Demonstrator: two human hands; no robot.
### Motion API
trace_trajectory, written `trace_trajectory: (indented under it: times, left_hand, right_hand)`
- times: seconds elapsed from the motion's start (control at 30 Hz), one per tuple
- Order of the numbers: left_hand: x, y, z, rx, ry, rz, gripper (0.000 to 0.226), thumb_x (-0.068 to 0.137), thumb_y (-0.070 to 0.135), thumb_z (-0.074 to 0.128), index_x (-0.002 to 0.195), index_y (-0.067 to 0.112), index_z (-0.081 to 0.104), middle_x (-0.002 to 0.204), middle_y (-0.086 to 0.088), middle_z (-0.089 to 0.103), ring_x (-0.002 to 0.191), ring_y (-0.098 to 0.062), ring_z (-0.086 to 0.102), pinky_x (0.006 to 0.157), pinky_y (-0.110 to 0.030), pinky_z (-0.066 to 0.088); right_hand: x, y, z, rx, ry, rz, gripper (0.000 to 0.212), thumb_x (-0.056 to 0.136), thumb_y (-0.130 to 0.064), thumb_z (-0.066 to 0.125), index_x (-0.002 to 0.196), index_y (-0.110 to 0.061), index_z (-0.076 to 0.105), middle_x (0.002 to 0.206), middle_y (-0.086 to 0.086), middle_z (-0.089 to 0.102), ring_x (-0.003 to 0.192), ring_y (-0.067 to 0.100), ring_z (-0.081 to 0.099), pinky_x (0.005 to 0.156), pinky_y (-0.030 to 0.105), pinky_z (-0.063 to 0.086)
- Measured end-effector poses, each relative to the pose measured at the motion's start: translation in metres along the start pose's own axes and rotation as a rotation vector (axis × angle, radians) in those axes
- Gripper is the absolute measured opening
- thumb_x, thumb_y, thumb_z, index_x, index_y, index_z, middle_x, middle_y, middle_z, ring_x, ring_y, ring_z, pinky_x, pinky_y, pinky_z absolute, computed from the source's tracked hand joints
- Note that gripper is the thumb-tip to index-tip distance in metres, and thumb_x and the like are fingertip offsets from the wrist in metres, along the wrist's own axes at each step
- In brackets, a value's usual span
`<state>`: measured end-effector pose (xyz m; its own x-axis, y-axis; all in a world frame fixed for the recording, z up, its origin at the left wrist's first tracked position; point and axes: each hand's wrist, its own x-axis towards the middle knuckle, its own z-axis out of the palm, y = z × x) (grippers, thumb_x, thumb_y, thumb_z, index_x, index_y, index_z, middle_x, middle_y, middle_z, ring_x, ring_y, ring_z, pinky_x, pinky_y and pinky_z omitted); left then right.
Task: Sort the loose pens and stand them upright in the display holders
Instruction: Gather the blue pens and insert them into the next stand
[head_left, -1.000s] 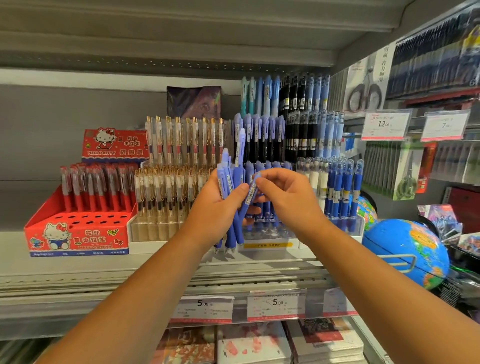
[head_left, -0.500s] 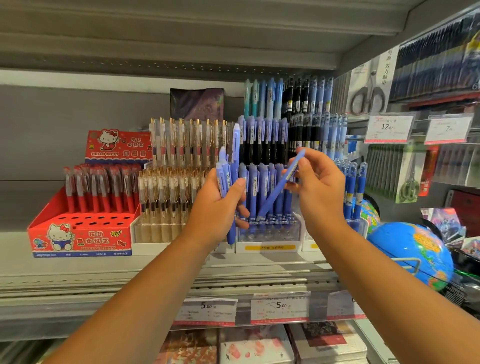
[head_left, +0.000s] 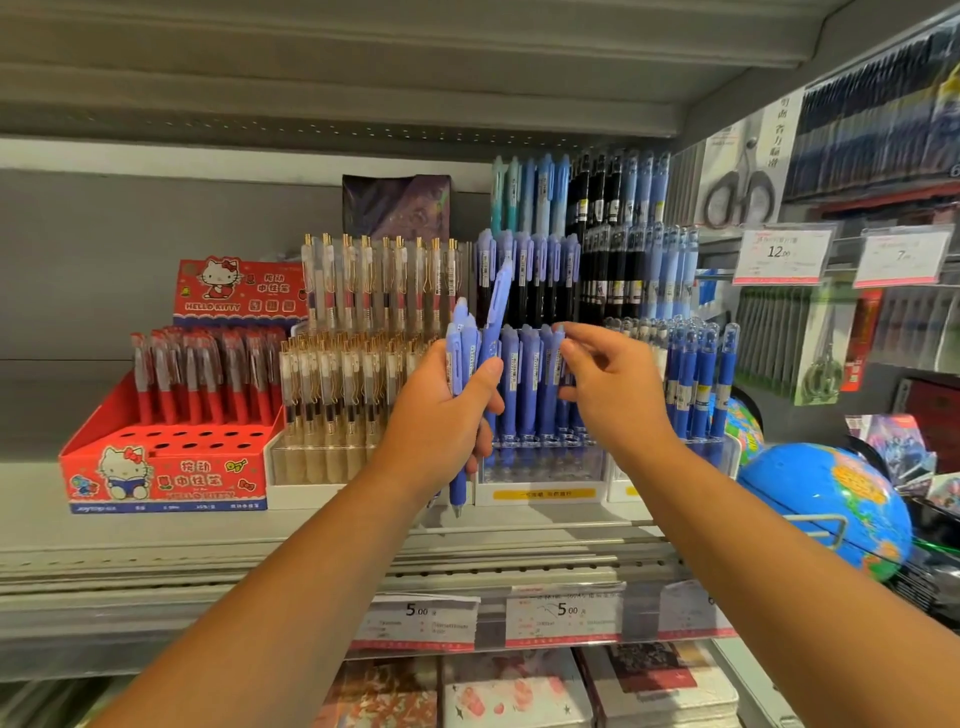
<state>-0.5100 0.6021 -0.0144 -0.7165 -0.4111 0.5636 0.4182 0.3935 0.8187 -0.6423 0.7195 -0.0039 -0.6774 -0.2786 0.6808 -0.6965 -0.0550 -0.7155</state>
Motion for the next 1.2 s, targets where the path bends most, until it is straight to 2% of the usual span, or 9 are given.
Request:
trace_trajectory:
  times: [0.17,0.33,0.47,0.63,0.77,0.87,0.97,1.03,1.2]
  left_hand:
    - [0.0,0.0,0.001,-0.004,-0.035,0.025,0.01,0.102,0.029,0.051,0.101,0.039,0.053,0.068,0.002,0.063,0.044,-0.015,0.048,0.041,-0.029,0.043]
    - [0.0,0.0,0.001,0.009,-0.054,0.038,0.012,0.103,0.028,0.05,0.107,0.038,0.051,0.067,-0.001,0.065,0.043,-0.019,0.049,0.04,-0.029,0.043]
    - [0.0,0.0,0.001,0.005,-0.061,0.031,0.014,0.102,0.029,0.051,0.108,0.041,0.049,0.067,-0.003,0.066,0.043,-0.022,0.049,0.04,-0.029,0.042]
    - [0.001,-0.001,0.0,0.031,-0.066,0.03,0.011,0.102,0.027,0.053,0.11,0.034,0.05,0.067,-0.002,0.066,0.042,-0.022,0.052,0.038,-0.029,0.043]
    - [0.001,-0.003,0.0,0.053,-0.073,0.04,0.009,0.101,0.025,0.055,0.107,0.03,0.052,0.069,-0.001,0.067,0.043,-0.022,0.053,0.038,-0.027,0.043]
    - [0.002,-0.004,0.0,0.077,-0.062,0.048,0.014,0.099,0.025,0.058,0.103,0.037,0.053,0.07,-0.001,0.068,0.044,-0.022,0.053,0.039,-0.026,0.043]
    - [0.002,-0.004,0.0,0.096,-0.075,0.044,0.023,0.097,0.024,0.061,0.103,0.045,0.053,0.07,-0.004,0.068,0.045,-0.021,0.054,0.04,-0.025,0.043]
    - [0.001,-0.004,0.0,0.116,-0.092,0.041,0.029,0.097,0.023,0.063,0.103,0.049,0.052,0.07,-0.002,0.068,0.044,-0.018,0.055,0.04,-0.023,0.043]
    - [0.0,-0.003,0.001,0.176,-0.136,0.028,0.032,0.094,0.028,0.066,0.103,0.055,0.049,0.074,0.005,0.07,0.044,-0.018,0.056,0.04,-0.025,0.045]
  right_hand:
    - [0.001,0.003,-0.002,0.018,0.039,0.012,0.03,0.099,-0.015,0.058,0.128,-0.01,0.065,0.072,-0.006,0.064,0.064,0.002,0.065,0.063,0.023,0.06]
    - [0.004,0.003,-0.003,-0.023,0.036,-0.004,0.028,0.098,-0.014,0.059,0.124,-0.008,0.067,0.08,-0.003,0.068,0.071,0.006,0.066,0.064,0.022,0.06]
    - [0.002,0.004,-0.001,-0.104,-0.014,-0.004,0.028,0.097,-0.014,0.06,0.124,-0.007,0.067,0.105,0.008,0.072,0.084,0.013,0.068,0.069,0.032,0.062]
    - [-0.001,0.002,-0.002,-0.145,-0.003,-0.026,0.029,0.098,-0.018,0.06,0.125,-0.011,0.067,0.086,-0.002,0.07,0.076,0.015,0.069,0.07,0.039,0.062]
    - [-0.006,-0.004,-0.001,-0.206,0.087,-0.095,0.031,0.099,-0.019,0.056,0.128,-0.013,0.064,0.086,-0.002,0.063,0.082,0.014,0.061,0.078,0.031,0.054]
    - [-0.009,-0.016,-0.003,-0.047,0.099,-0.141,0.027,0.099,-0.026,0.056,0.124,-0.02,0.062,0.1,-0.004,0.061,0.081,0.007,0.057,0.072,0.023,0.049]
    - [-0.015,-0.027,-0.001,0.212,-0.004,-0.07,0.016,0.096,-0.026,0.063,0.11,-0.018,0.063,0.097,0.0,0.066,0.082,0.015,0.066,0.063,0.027,0.054]
    - [-0.019,-0.032,0.001,0.338,-0.044,0.013,0.02,0.092,-0.025,0.069,0.107,-0.015,0.061,0.094,0.003,0.068,0.075,0.014,0.069,0.055,0.027,0.055]
    - [-0.021,-0.034,0.0,0.424,-0.074,0.111,0.015,0.09,-0.016,0.071,0.101,-0.009,0.063,0.085,0.008,0.07,0.072,0.019,0.072,0.056,0.03,0.058]
